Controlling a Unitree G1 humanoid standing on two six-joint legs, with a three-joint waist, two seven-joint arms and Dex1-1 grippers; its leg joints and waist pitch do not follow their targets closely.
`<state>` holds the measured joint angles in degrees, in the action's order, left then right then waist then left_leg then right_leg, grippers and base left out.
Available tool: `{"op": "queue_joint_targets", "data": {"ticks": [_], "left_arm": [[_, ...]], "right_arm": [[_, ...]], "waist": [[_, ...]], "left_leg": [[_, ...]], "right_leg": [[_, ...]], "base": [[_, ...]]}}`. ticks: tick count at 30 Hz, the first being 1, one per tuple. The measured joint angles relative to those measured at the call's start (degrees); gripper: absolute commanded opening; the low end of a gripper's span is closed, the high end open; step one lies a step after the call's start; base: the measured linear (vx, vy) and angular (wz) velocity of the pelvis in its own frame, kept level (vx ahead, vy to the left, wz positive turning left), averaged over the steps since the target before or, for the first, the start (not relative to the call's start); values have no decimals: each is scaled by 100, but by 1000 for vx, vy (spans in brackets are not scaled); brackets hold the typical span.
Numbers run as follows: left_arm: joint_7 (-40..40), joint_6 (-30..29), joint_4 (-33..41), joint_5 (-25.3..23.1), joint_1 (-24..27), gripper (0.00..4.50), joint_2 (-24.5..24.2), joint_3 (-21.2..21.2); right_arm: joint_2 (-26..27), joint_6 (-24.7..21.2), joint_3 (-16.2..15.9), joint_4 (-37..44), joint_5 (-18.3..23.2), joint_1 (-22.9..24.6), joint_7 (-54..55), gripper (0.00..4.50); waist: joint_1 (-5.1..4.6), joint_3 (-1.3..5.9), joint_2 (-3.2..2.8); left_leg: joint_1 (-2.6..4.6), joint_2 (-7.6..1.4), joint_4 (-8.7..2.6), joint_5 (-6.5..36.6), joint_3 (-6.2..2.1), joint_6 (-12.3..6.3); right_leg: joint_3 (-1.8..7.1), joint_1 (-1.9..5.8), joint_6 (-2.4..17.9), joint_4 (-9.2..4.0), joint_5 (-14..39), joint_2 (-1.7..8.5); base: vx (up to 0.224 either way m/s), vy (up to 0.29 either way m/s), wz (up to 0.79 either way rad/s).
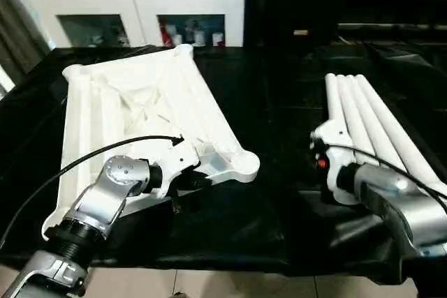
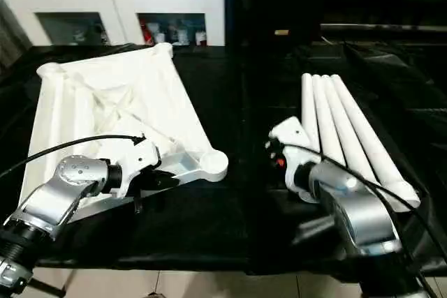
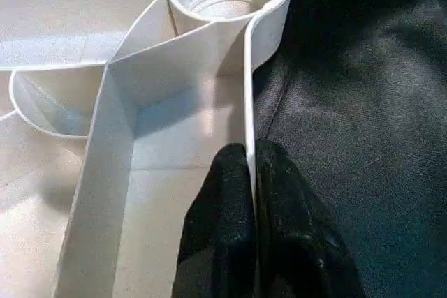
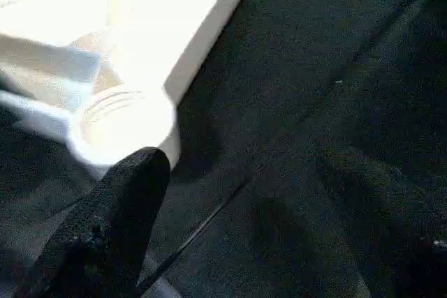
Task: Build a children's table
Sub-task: Move table base, then pick table leg
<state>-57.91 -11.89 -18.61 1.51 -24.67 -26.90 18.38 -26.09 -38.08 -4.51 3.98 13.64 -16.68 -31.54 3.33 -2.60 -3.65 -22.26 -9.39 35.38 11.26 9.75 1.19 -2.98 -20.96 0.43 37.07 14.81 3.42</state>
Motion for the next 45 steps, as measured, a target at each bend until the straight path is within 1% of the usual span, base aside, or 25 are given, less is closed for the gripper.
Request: {"op": "queue_joint_targets", "data": {"ticks": [1,2,3,6,9,10,11,12,14,15,17,19,21,23,24,28,30,32,34,35,36,38,41,44,45], "left_arm": [[12,44,37,-2,40,2,-2,-7],[26,63,77,-5,66,47,-2,-11],[8,60,138,-1,94,59,-5,-13],[-136,-50,324,102,143,69,-76,-20],[-189,-59,413,131,152,100,-150,-94],[-187,-64,415,169,152,102,-152,-144],[-188,-76,423,237,151,102,-165,-203],[-189,-101,446,292,143,125,-191,-275],[-197,-195,512,345,129,137,-235,-382],[-214,-298,600,393,116,142,-284,-430],[-301,-477,757,521,90,148,-359,-497],[-400,-668,970,624,18,175,-399,-511],[-526,-864,1207,754,3,182,-395,-503],[-598,-992,1356,808,4,191,-392,-487],[-630,-1083,1455,868,4,211,-375,-471],[-653,-1199,1694,994,4,225,-225,-354],[-660,-1283,1824,1013,2,266,-179,-270],[-663,-1334,1877,1016,2,263,-166,-234],[-663,-1423,1927,1016,3,292,-166,-229],[-660,-1449,1959,1016,3,292,-165,-227],[-656,-1469,2007,1018,3,312,-160,-224],[-648,-1488,2037,1023,3,319,-155,-218],[-633,-1525,2062,1025,3,353,-160,-215],[-633,-1548,2116,1032,3,363,-177,-215],[-633,-1562,2153,1044,3,381,-178,-216]], "right_arm": [[81,-97,61,-25,-20,-69,147,388],[113,-197,96,-28,-32,-140,269,388],[154,-313,185,-27,-26,-199,381,388],[245,-705,427,-19,27,-369,622,388],[253,-1422,547,-25,47,-609,757,388],[257,-1609,579,-28,47,-690,808,405],[279,-1795,635,-33,45,-791,909,405],[297,-1967,736,-37,38,-898,1050,421],[323,-2215,937,-57,20,-1027,1271,424],[332,-2406,1061,-71,14,-1080,1412,445],[384,-2692,1221,-87,4,-1140,1573,450],[401,-3015,1307,-93,-32,-1219,1680,450],[401,-3278,1340,-93,-71,-1286,1736,450],[401,-3435,1388,-102,-95,-1286,1796,450],[398,-3524,1428,-158,-104,-1287,1892,450],[421,-3668,1550,-292,-109,-1287,2071,450],[466,-3759,1573,-318,-161,-1287,2118,450],[465,-3793,1581,-381,-213,-1287,2121,450],[460,-3782,1580,-505,-237,-1287,2138,450],[463,-3744,1580,-555,-235,-1289,2149,450],[476,-3705,1579,-642,-229,-1301,2162,450],[527,-3670,1578,-752,-225,-1311,2171,450],[537,-3671,1571,-874,-222,-1317,2157,450],[548,-3670,1529,-960,-220,-1371,2102,450],[556,-3659,1524,-1007,-218,-1417,2099,450]], "waist": [[4,-3,6],[12,-4,8],[27,-11,18],[35,-28,45],[19,-34,58],[17,-35,61],[16,-37,63],[16,-37,63],[15,-38,65],[16,-40,69],[21,-41,73],[30,-40,72],[24,-40,73],[23,-41,72],[25,-40,72],[30,-41,73],[15,-41,72],[4,-41,72],[4,-41,71],[7,-40,71],[12,-40,72],[13,-41,72],[18,-41,73],[20,-41,73],[20,-41,73]], "left_leg": [[0,0,0,0,2,0],[-3,0,0,0,3,0],[-3,-1,0,0,3,0],[-7,-1,-1,0,5,0],[-4,-1,-1,-2,9,3],[-2,-1,-1,-3,10,4],[-2,-1,-1,-5,10,8],[1,-1,-1,-6,10,11],[3,-1,-4,-6,11,17],[5,-1,-6,-8,12,22],[5,-1,-8,-5,14,29],[5,1,-8,-2,15,35],[7,1,-8,-2,18,35],[8,1,-10,-2,20,36],[9,1,-11,-3,20,37],[11,1,-11,-2,24,40],[15,1,-12,-3,25,40],[16,1,-13,-3,26,42],[17,1,-14,-3,27,46],[19,1,-14,-2,27,48],[19,1,-14,-1,27,50],[19,2,-14,-1,29,50],[19,2,-14,-1,29,49],[18,1,-14,-5,29,43],[18,1,-14,-5,29,43]], "right_leg": [[2,-1,0,1,0,0],[2,-5,0,1,0,0],[2,-6,-1,1,0,0],[2,-11,-1,1,0,0],[7,-11,-2,2,-1,0],[8,-11,-2,4,-1,0],[9,-12,-4,5,-4,0],[9,-11,-4,5,-5,-1],[12,-11,-4,6,-7,-1],[13,-11,-4,6,-8,-1],[15,-11,-4,6,-9,-1],[18,-11,-5,6,-9,-1],[22,-11,-5,6,-9,-1],[23,-12,-5,6,-9,-1],[23,-12,-5,6,-9,-1],[28,-12,-9,6,-12,-1],[31,-12,-10,7,-14,-2],[32,-12,-12,7,-15,-2],[33,-12,-11,7,-16,-2],[33,-11,-11,7,-16,-2],[33,-10,-11,7,-17,-3],[35,-10,-11,7,-18,-2],[36,-10,-11,7,-19,-2],[35,-11,-11,7,-19,-2],[35,-11,-11,7,-19,-2]], "base": [[0,0,0],[0,0,0],[0,0,0],[0,0,0],[0,0,0],[0,0,0],[0,0,0],[0,0,0],[0,0,0],[0,0,0],[0,0,0],[0,0,0],[0,0,0],[0,0,0],[0,0,0],[0,0,0],[0,0,0],[0,0,0],[0,0,0],[0,0,0],[0,0,0],[0,0,0],[0,0,0],[0,0,0],[0,0,0]]}}
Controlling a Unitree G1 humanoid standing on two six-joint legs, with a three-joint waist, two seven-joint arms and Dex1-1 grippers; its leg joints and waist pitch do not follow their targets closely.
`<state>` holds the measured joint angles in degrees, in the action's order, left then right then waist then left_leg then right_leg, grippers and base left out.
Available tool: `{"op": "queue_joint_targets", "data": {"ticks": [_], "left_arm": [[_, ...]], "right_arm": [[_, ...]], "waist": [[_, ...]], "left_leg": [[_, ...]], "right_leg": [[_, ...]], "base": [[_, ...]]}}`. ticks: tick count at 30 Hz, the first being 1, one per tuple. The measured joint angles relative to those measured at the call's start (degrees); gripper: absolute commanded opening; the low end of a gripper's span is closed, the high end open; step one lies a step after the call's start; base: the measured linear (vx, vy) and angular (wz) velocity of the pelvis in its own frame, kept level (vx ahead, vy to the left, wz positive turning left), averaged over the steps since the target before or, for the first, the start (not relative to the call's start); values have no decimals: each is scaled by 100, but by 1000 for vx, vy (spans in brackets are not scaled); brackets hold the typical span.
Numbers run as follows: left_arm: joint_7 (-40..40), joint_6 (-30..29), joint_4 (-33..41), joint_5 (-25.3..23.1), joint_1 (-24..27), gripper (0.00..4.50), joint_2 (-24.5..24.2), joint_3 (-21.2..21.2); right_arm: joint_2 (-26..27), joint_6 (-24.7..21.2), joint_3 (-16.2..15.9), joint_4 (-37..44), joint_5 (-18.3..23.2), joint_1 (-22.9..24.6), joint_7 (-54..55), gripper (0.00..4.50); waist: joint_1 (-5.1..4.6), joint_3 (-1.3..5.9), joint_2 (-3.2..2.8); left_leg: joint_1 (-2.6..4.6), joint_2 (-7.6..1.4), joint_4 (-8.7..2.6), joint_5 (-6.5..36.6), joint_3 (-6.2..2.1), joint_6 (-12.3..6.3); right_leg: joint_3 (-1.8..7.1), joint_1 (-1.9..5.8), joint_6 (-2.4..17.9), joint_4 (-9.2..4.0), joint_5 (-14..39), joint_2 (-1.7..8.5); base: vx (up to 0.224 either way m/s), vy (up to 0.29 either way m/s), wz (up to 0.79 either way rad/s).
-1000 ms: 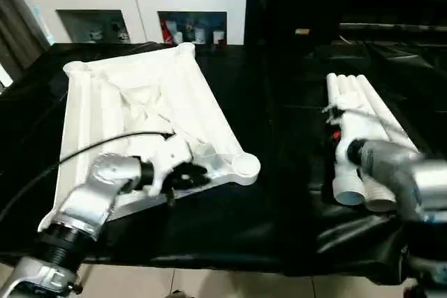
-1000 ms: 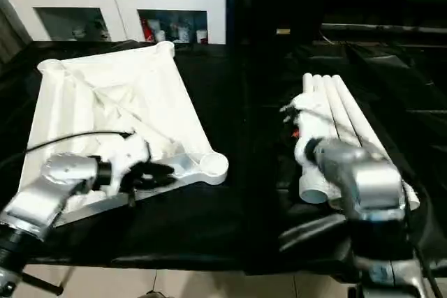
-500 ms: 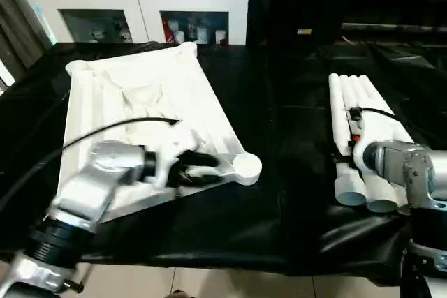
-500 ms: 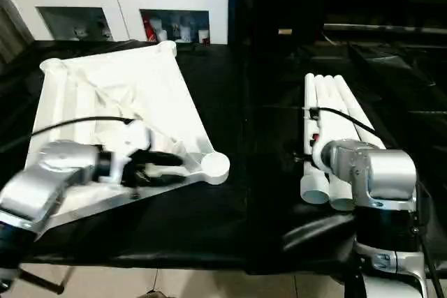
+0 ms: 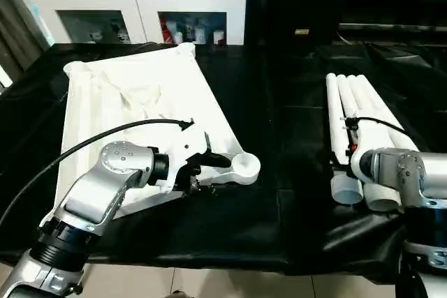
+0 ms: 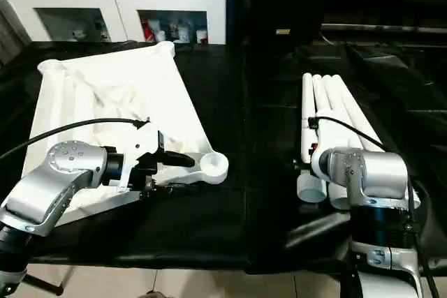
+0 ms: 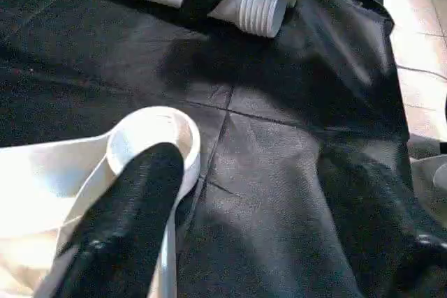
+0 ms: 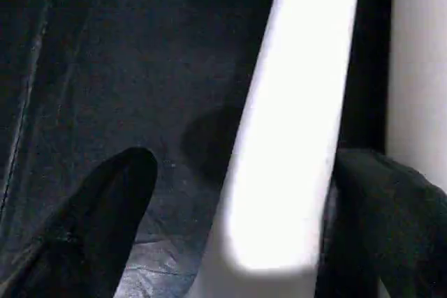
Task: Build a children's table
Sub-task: Pick table leg
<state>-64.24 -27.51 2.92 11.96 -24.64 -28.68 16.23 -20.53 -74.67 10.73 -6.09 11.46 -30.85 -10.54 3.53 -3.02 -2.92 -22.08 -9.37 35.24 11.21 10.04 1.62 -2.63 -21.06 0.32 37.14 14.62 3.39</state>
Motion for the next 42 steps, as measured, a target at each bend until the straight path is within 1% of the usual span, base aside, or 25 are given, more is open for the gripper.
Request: {"op": "queue_joint_targets", "data": {"ticks": [1,6,8,11,12,13,14,17,18,19,25,26,27,30,32,35,38,41,42], "left_arm": [[0,-11,20,18,0,381,-1,0],[6,-34,73,69,2,419,-11,0],[7,-50,79,70,5,435,-17,0],[7,-91,129,74,14,449,-23,0],[8,-96,159,81,19,450,-29,0],[9,-101,184,84,22,450,-36,0],[10,-103,197,85,24,450,-42,0],[23,-123,227,94,31,450,-58,0],[35,-136,243,115,39,450,-60,0],[46,-146,248,131,43,450,-60,0],[81,-202,309,175,73,450,-91,-1],[83,-202,309,175,78,450,-91,-1],[85,-202,309,175,84,450,-91,-1],[128,-199,308,177,83,450,-87,-2],[228,-166,293,172,82,450,-41,-22],[351,-74,229,155,65,450,1,-28],[588,38,-35,67,-9,450,117,-130],[827,47,-303,73,-125,450,287,-295],[993,41,-454,89,-226,450,451,-417]], "right_arm": [[2,17,-2,-54,3,-40,-2,450],[8,139,-27,-374,3,-70,-57,450],[14,153,-75,-469,4,-76,-95,422],[14,202,-170,-584,3,-124,-143,402],[25,256,-179,-628,3,-130,-174,388],[37,286,-180,-653,5,-134,-191,388],[57,306,-180,-667,4,-136,-195,371],[93,377,-180,-813,4,-204,-199,359],[110,392,-180,-832,4,-213,-199,339],[126,402,-180,-861,4,-229,-201,339],[137,512,-171,-1014,7,-273,-223,283],[138,522,-170,-1022,7,-272,-224,283],[142,537,-169,-1037,8,-272,-226,259],[150,571,-167,-1073,6,-272,-226,249],[165,620,-163,-1106,6,-272,-228,224],[187,674,-154,-1142,18,-272,-240,208],[217,885,-99,-1166,56,-232,-337,198],[271,1220,-27,-1018,233,-37,-587,195],[286,1392,7,-932,323,79,-773,193]], "waist": [[0,0,0],[3,-2,7],[4,-4,10],[3,5,34],[2,6,47],[2,7,55],[2,8,62],[2,7,86],[3,7,96],[3,9,102],[4,13,119],[5,13,122],[5,14,127],[4,16,149],[3,20,160],[-2,21,169],[-1,21,169],[0,20,171],[0,19,169]], "left_leg": [[0,0,0,0,0,0],[-1,0,0,-1,0,-1],[-1,0,0,-2,0,-3],[0,-1,0,-1,0,-2],[1,-1,0,-1,0,-2],[1,-1,0,-1,0,-1],[1,-1,0,-1,0,0],[3,-1,0,-4,0,9],[3,-1,0,-6,0,13],[3,-1,0,-7,0,15],[3,-1,0,-9,0,23],[3,-1,0,-9,0,23],[3,-1,0,-9,0,25],[3,-1,0,-11,0,29],[3,-1,0,-12,0,30],[4,-1,0,-11,0,30],[5,-2,0,-15,0,27],[5,-2,0,-17,0,26],[2,-2,1,-18,1,24]], "right_leg": [[0,0,0,0,0,0],[0,0,0,0,0,0],[-1,0,0,0,0,0],[-2,0,0,0,0,0],[-1,0,0,0,0,0],[-1,0,1,0,0,0],[-1,1,1,0,-1,0],[0,2,2,0,-6,0],[-1,2,1,0,-7,0],[-1,1,1,1,-7,0],[-1,2,2,1,-9,0],[-1,1,2,1,-9,0],[-1,2,2,1,-9,0],[-1,2,2,1,-9,0],[0,2,2,1,-9,0],[0,2,3,0,-15,0],[0,3,1,0,-23,0],[1,3,0,-2,-30,-1],[2,2,-1,-2,-32,-1]], "base": [[0,0,0],[0,0,0],[0,0,0],[0,0,0],[0,0,0],[0,0,0],[0,0,0],[0,0,0],[0,0,0],[0,0,0],[0,0,0],[0,0,0],[0,0,0],[0,0,0],[0,0,0],[0,0,0],[0,0,0],[0,0,0],[0,0,0]]}}
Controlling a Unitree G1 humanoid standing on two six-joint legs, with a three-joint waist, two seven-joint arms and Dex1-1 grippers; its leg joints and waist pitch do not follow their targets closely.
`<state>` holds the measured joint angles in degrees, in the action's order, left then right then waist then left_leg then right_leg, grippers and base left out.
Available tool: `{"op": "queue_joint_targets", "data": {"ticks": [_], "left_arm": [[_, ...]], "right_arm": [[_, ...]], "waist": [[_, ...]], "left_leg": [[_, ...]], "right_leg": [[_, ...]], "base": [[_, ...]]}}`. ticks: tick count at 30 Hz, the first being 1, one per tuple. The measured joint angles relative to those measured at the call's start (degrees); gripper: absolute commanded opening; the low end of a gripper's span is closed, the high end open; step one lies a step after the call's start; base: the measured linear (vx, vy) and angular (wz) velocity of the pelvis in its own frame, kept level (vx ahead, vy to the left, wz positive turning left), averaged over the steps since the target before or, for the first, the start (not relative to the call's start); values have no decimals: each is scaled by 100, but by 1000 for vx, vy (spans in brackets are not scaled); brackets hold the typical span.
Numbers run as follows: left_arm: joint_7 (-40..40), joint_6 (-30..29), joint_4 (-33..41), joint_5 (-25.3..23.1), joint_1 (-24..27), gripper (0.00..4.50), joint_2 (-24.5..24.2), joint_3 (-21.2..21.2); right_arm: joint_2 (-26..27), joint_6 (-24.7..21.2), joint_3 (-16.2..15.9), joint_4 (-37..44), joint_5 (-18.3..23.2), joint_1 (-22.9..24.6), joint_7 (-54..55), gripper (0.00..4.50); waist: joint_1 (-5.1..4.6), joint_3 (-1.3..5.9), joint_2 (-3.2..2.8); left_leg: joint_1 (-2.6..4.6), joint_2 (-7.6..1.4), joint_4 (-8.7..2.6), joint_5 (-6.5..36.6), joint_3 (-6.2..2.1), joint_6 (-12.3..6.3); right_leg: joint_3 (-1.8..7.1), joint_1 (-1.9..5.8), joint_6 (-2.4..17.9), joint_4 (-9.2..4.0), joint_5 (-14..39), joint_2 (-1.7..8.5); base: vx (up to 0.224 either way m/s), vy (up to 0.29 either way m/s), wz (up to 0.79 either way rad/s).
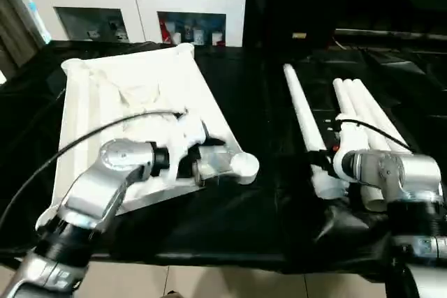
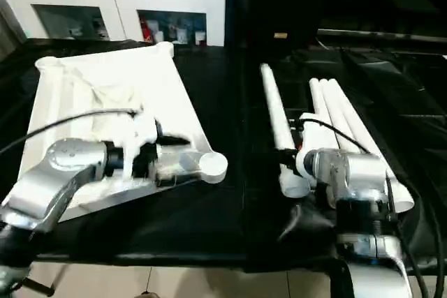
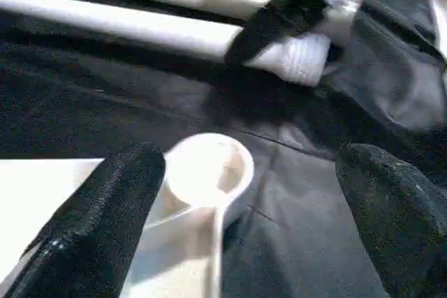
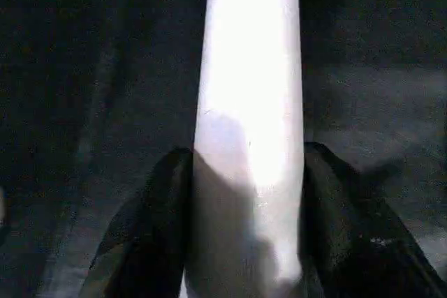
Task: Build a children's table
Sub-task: Pick table leg
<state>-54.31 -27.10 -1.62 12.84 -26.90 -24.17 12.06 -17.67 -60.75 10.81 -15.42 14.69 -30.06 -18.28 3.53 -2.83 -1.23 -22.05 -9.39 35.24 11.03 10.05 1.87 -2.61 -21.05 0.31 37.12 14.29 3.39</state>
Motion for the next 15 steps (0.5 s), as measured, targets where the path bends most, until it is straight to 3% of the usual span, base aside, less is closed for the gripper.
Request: {"op": "queue_joint_targets", "data": {"ticks": [4,9,12,15], "left_arm": [[673,-262,-377,340,-511,450,569,-581],[1432,-1162,-876,1416,-1315,450,1507,-1545],[1567,-1684,-910,1947,-1510,450,1823,-1808],[1759,-2093,-910,2176,-1549,450,2016,-1925]], "right_arm": [[194,294,114,244,494,226,-631,191],[283,495,522,1117,1625,558,-1907,190],[297,564,526,1560,2104,777,-2513,189],[295,641,481,1745,2283,991,-2760,189]], "waist": [[17,-6,9],[114,-10,13],[167,-9,13],[173,-10,13]], "left_leg": [[-5,-1,0,-5,1,-9],[-10,-2,1,-15,4,-44],[-12,-3,1,-13,4,-53],[-13,-3,3,-14,4,-53]], "right_leg": [[-2,-2,3,-1,-5,0],[-3,-4,3,-7,-4,2],[-5,-5,5,-9,-3,2],[-5,-4,5,-9,-4,2]], "base": [[0,0,0],[0,0,0],[0,0,0],[0,0,0]]}}
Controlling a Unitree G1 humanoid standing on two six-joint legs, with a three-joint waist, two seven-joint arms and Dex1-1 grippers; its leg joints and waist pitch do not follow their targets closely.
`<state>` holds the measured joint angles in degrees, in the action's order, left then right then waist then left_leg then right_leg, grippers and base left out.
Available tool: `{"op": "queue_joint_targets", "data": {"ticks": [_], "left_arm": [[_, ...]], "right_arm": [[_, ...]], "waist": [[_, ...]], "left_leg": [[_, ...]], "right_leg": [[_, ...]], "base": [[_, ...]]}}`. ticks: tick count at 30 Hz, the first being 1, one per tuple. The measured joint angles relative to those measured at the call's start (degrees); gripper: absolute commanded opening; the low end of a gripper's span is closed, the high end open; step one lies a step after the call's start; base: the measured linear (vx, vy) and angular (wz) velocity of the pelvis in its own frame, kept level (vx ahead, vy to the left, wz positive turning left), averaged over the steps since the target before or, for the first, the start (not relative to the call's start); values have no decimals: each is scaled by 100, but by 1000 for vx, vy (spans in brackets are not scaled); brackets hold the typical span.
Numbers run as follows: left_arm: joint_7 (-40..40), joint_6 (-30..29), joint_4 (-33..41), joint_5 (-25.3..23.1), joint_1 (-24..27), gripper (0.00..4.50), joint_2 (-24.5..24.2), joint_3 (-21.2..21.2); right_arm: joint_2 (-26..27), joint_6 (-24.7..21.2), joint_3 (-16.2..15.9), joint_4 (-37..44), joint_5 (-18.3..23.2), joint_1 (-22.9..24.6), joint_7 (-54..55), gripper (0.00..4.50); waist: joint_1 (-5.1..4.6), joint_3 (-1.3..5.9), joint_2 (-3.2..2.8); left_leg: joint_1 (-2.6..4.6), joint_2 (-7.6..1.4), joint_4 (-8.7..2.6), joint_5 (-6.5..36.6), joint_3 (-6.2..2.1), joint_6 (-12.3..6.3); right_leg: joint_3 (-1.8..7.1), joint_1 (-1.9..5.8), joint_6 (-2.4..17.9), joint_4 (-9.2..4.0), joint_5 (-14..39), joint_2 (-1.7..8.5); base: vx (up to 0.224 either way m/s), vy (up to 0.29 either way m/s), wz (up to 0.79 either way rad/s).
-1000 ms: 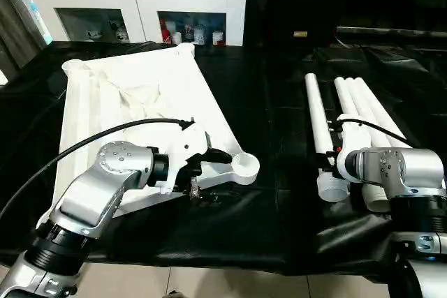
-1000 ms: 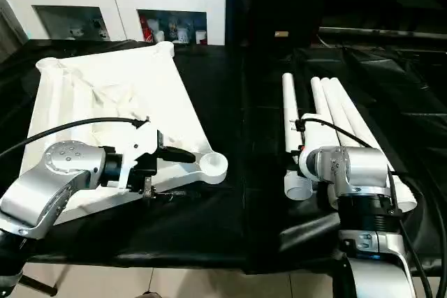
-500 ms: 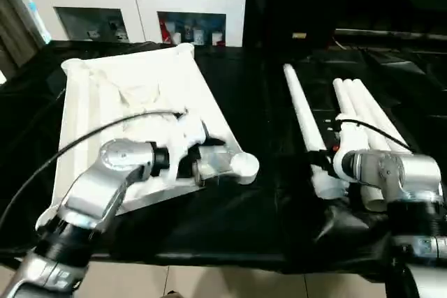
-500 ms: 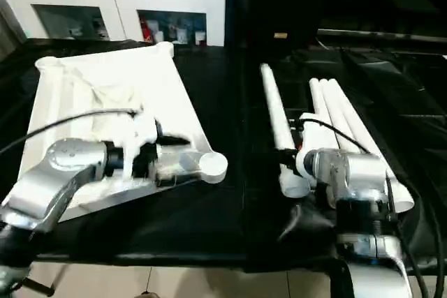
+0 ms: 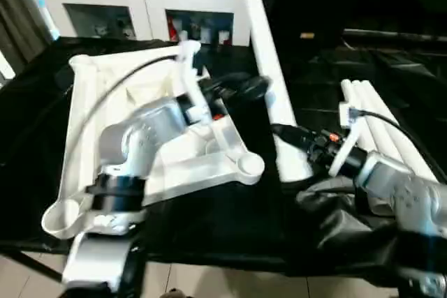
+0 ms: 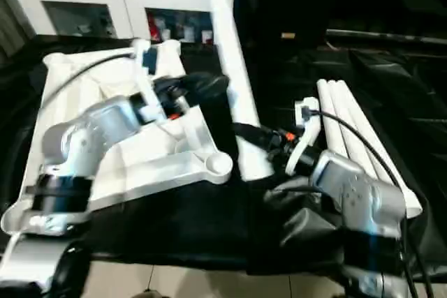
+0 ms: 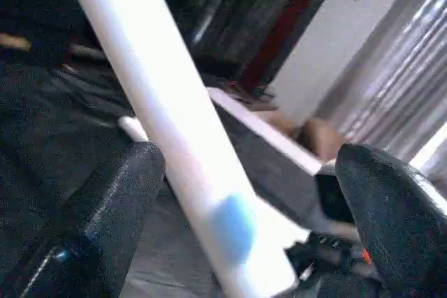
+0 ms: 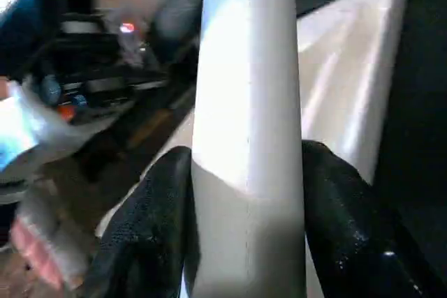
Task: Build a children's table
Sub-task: Pick table leg
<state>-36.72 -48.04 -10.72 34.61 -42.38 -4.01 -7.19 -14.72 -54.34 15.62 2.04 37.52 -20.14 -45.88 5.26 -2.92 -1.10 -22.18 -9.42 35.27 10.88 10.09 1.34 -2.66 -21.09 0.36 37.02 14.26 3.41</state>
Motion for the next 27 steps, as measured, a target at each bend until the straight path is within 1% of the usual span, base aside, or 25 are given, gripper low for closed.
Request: {"op": "queue_joint_targets", "data": {"ticks": [6,8,10,13,15,16,18,20,21,23,24,26,27], "left_arm": [[246,-353,101,263,1,450,209,-89],[323,-529,151,410,1,450,242,-178],[385,-639,218,455,1,450,254,-204],[502,-705,246,452,5,450,273,-203],[602,-728,246,429,23,450,276,-195],[628,-732,246,414,30,450,279,-192],[715,-734,251,394,74,421,281,-174],[767,-752,254,394,145,410,289,-179],[834,-782,262,394,149,410,299,-192],[898,-796,279,393,149,383,324,-197],[930,-796,311,390,149,371,336,-188],[987,-768,332,383,148,369,335,-198],[1039,-730,332,376,148,352,335,-204]], "right_arm": [[-2,24,-71,258,146,139,-107,189],[-55,98,-151,260,147,161,-156,189],[-108,141,-232,271,126,162,-170,189],[-196,328,-455,292,-68,160,-140,189],[-214,494,-675,322,-324,150,-30,188],[-214,535,-734,326,-395,150,2,188],[-200,649,-928,359,-577,146,137,188],[-164,712,-1106,368,-690,147,239,188],[-112,757,-1218,383,-810,144,371,188],[-4,794,-1391,381,-992,104,618,187],[34,843,-1465,379,-1093,83,710,187],[42,899,-1550,380,-1163,27,807,187],[49,947,-1594,380,-1233,1,866,186]], "waist": [[-11,-2,-2],[-13,-2,-2],[-9,-2,-1],[-10,-3,0],[-12,-4,1],[-14,-5,2],[-15,-5,3],[-22,-11,12],[-21,-18,23],[-24,-22,29],[-24,-22,29],[-22,-23,32],[-15,-25,35]], "left_leg": [[1,0,0,10,0,21],[0,0,0,11,0,21],[0,0,-1,11,0,21],[-2,0,-1,11,0,22],[-2,0,-1,11,-1,22],[-2,0,-2,11,0,22],[-2,0,-4,12,0,23],[-2,0,-8,12,0,23],[-2,0,-11,11,0,24],[-3,0,-12,10,0,26],[-6,1,-13,10,0,26],[-6,1,-16,10,0,26],[-6,1,-19,10,0,26]], "right_leg": [[1,1,0,0,-2,0],[0,0,0,-1,-2,0],[0,0,0,-3,-2,0],[0,0,0,-6,-2,0],[0,0,0,-6,-2,0],[0,0,0,-6,-2,0],[0,0,0,-8,-2,0],[0,-2,0,-9,-2,0],[-1,-2,-1,-9,-2,-1],[0,-5,-1,-10,-2,-1],[1,-5,-1,-14,-2,-1],[0,-5,-1,-18,-2,-1],[0,-4,-1,-22,-2,-1]], "base": [[0,0,0],[0,0,0],[0,0,0],[0,0,0],[0,0,0],[0,0,0],[0,0,0],[0,0,0],[0,0,0],[0,0,0],[0,0,0],[0,0,0],[0,0,0]]}}
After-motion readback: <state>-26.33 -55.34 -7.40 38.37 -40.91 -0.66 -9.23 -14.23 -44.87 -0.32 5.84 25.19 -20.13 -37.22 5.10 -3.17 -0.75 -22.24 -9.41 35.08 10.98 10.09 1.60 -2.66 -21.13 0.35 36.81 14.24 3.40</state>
